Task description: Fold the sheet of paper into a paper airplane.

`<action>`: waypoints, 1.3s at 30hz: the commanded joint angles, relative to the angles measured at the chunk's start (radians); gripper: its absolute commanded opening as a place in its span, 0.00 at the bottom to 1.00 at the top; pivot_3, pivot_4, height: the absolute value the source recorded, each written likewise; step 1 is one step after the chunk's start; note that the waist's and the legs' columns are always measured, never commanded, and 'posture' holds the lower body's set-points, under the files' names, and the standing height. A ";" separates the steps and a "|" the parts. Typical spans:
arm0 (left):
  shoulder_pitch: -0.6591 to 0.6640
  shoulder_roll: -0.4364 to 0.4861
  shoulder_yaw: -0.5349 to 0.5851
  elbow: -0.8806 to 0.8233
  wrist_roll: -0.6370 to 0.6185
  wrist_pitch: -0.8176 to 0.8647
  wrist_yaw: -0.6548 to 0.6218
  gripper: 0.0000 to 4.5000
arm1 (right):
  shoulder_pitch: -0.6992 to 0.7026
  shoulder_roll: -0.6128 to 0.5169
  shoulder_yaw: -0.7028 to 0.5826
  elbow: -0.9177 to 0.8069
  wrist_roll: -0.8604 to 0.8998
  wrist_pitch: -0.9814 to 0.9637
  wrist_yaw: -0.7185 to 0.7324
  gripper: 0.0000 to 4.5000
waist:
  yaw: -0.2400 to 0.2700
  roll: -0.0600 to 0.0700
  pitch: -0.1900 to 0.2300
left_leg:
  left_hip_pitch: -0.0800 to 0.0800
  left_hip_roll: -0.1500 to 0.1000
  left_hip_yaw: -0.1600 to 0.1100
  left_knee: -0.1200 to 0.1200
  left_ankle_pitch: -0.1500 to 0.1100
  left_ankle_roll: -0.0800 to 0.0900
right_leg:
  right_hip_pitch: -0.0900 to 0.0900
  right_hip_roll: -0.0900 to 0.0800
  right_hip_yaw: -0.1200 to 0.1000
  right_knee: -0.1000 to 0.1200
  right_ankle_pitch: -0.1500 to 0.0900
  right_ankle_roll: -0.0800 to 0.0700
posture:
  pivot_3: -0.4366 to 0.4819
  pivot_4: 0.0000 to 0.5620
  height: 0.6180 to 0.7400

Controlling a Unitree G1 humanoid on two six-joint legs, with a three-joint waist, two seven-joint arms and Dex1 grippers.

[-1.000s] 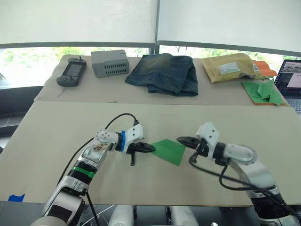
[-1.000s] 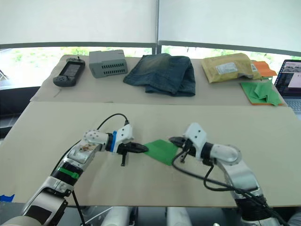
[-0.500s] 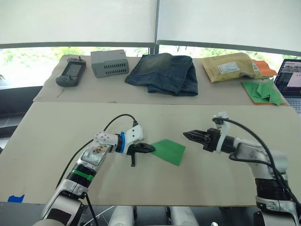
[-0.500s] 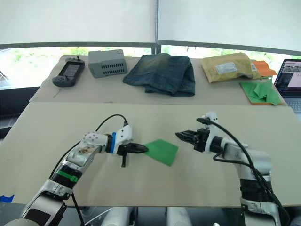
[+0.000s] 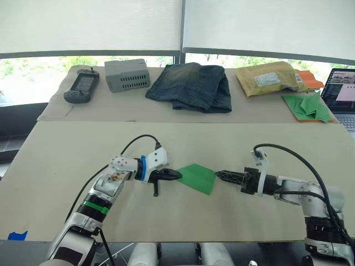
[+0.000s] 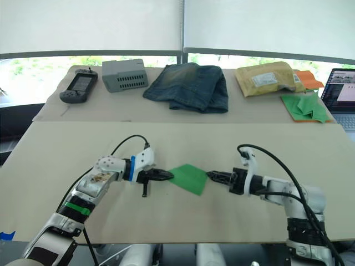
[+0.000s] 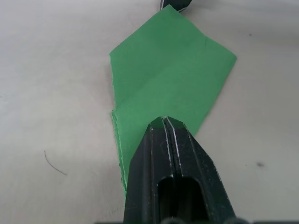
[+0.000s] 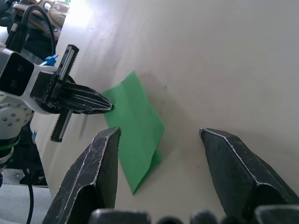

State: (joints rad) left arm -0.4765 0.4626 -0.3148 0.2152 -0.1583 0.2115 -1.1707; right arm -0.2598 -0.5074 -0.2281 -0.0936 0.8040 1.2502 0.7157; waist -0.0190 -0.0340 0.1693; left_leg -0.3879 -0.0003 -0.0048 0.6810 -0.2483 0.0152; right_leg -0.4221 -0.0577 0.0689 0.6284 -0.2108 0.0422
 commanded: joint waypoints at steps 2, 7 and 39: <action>0.013 0.009 -0.013 0.016 0.025 0.015 0.004 0.00 | 0.018 0.003 0.037 -0.045 0.003 -0.059 0.027 0.67 | 0.000 0.000 0.000 | 0.000 0.000 0.000 0.000 0.000 0.000 | 0.000 0.000 0.000 0.000 0.000 0.000 | 0.48 0.27 0.91; 0.011 0.010 -0.018 0.016 0.027 0.009 -0.001 0.00 | 0.030 0.012 0.052 -0.047 -0.036 -0.181 0.030 0.34 | 0.000 0.000 0.000 | 0.000 0.000 0.000 0.000 0.000 0.000 | 0.000 0.000 0.000 0.000 0.000 0.001 | 0.48 0.27 0.91; -0.006 0.009 -0.024 0.054 0.039 -0.020 -0.015 0.00 | 0.211 -0.192 0.497 -0.089 -0.948 -1.524 0.088 0.01 | 0.003 0.000 0.000 | 0.001 -0.001 0.002 0.000 0.000 0.000 | 0.000 0.000 0.000 -0.001 -0.001 0.002 | 0.48 0.27 0.91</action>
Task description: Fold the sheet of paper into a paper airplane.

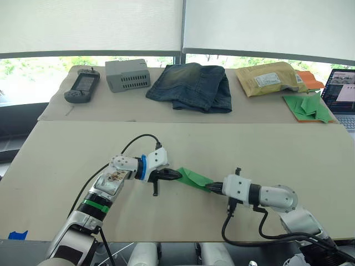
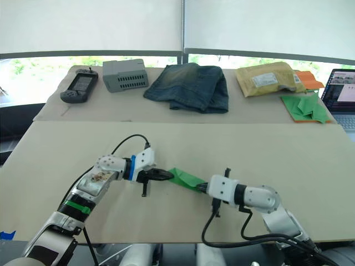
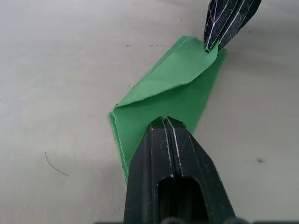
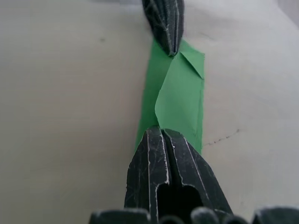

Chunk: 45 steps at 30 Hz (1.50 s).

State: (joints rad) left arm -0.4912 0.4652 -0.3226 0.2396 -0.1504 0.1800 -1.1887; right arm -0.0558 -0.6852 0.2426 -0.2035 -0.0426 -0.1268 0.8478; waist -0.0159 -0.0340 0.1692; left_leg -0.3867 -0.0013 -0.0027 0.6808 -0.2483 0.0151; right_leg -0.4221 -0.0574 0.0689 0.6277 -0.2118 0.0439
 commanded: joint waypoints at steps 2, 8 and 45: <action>0.006 0.003 -0.007 0.027 0.021 0.021 0.006 0.00 | 0.022 -0.013 0.039 0.051 -0.157 -0.202 -0.080 0.01 | 0.000 0.000 0.000 | 0.000 0.000 0.000 0.000 0.000 0.000 | 0.000 0.000 0.000 0.000 0.000 0.000 | 0.48 0.27 0.91; -0.022 -0.027 0.095 -0.008 -0.108 0.137 0.011 0.00 | 0.037 0.000 0.050 0.116 -0.203 -0.230 -0.124 0.01 | -0.002 -0.001 -0.001 | 0.002 0.000 0.000 0.000 0.000 0.000 | 0.001 0.001 0.000 0.001 0.000 -0.001 | 0.48 0.27 0.91; -0.042 -0.124 -0.042 0.171 0.039 0.071 0.088 0.00 | 0.046 -0.006 -0.145 -0.221 0.222 0.183 -0.062 0.42 | 0.006 -0.002 -0.008 | 0.014 0.001 -0.002 0.000 0.000 0.000 | 0.017 0.000 0.000 -0.003 -0.001 0.000 | 0.48 0.27 0.91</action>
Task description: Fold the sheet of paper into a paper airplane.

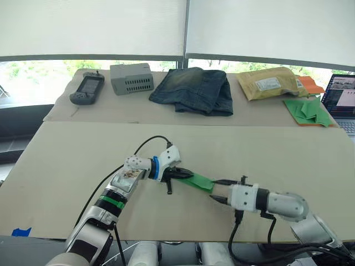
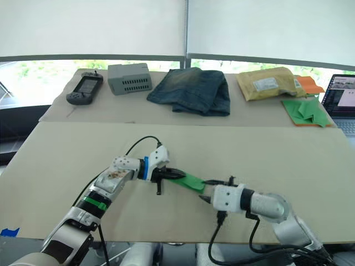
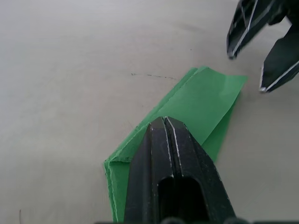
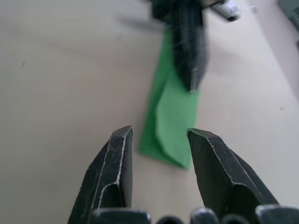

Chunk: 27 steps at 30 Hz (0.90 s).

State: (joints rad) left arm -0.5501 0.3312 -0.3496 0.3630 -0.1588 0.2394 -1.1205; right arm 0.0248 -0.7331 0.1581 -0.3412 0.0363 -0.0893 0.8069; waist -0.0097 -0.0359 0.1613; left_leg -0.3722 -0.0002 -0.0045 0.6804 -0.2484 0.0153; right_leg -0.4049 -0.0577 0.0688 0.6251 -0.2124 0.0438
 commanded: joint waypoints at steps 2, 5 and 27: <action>0.018 0.017 -0.007 0.050 0.047 0.005 0.021 0.00 | -0.065 0.083 -0.061 -0.089 0.159 0.238 -0.055 0.36 | -0.001 0.000 0.000 | 0.000 0.001 -0.001 0.000 0.000 0.000 | 0.000 0.000 0.000 0.000 0.000 0.000 | 0.48 0.27 0.91; 0.016 0.028 0.001 0.058 0.049 -0.003 0.025 0.00 | -0.099 0.150 -0.034 -0.072 0.157 0.349 -0.114 0.15 | -0.001 0.000 0.000 | 0.000 0.001 -0.001 0.000 0.000 0.000 | 0.000 0.000 -0.001 0.000 0.000 0.000 | 0.48 0.27 0.91; 0.033 0.047 0.008 0.035 0.047 -0.008 0.027 0.00 | 0.004 0.304 0.010 0.046 0.140 0.564 -0.238 0.01 | -0.007 0.000 -0.001 | 0.000 0.002 -0.002 -0.002 0.000 0.000 | -0.001 0.000 -0.001 -0.001 -0.001 0.000 | 0.48 0.27 0.91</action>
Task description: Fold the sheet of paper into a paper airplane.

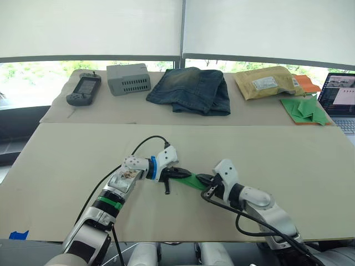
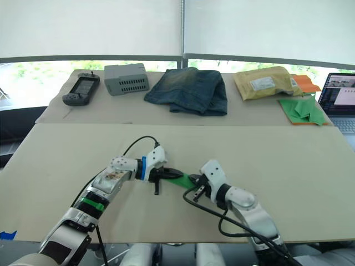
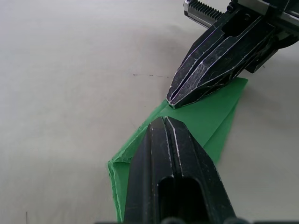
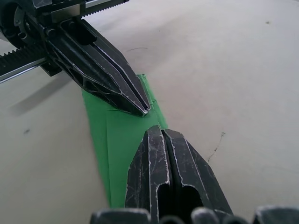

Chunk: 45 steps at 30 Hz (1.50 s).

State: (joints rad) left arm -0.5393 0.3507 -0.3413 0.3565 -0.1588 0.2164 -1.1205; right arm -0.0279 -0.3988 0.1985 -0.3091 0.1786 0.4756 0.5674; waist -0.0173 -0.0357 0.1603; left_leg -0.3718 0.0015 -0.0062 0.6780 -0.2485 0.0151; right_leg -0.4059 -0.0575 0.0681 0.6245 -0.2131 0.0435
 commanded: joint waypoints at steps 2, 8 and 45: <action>0.021 0.026 -0.001 0.044 0.047 0.013 0.026 0.00 | 0.097 -0.050 -0.059 0.007 0.004 -0.027 0.013 0.01 | 0.000 0.000 -0.001 | 0.000 0.000 0.000 0.000 0.000 0.000 | 0.000 0.000 0.000 0.000 0.000 0.000 | 0.48 0.27 0.91; 0.016 0.018 -0.003 0.052 0.043 0.000 0.019 0.00 | 0.165 -0.081 -0.119 0.001 0.027 -0.072 0.030 0.01 | 0.001 -0.002 -0.002 | 0.000 0.001 -0.002 -0.001 0.000 0.000 | 0.001 0.000 0.000 -0.001 -0.004 -0.005 | 0.48 0.27 0.91; 0.115 0.149 0.142 -0.044 -0.009 0.074 0.058 0.00 | 0.021 0.063 -0.010 0.056 0.048 -0.054 0.013 0.01 | -0.028 -0.002 -0.004 | -0.011 0.005 -0.007 -0.003 0.000 0.000 | -0.014 0.003 0.000 0.002 -0.001 -0.001 | 0.48 0.27 0.91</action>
State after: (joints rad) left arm -0.4636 0.4702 -0.2027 0.2945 -0.1762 0.2506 -1.0618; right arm -0.0071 -0.3311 0.1914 -0.2834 0.2237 0.4180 0.5781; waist -0.0454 -0.0378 0.1565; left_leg -0.3824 0.0071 -0.0127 0.6752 -0.2486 0.0152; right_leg -0.4204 -0.0543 0.0680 0.6262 -0.2139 0.0425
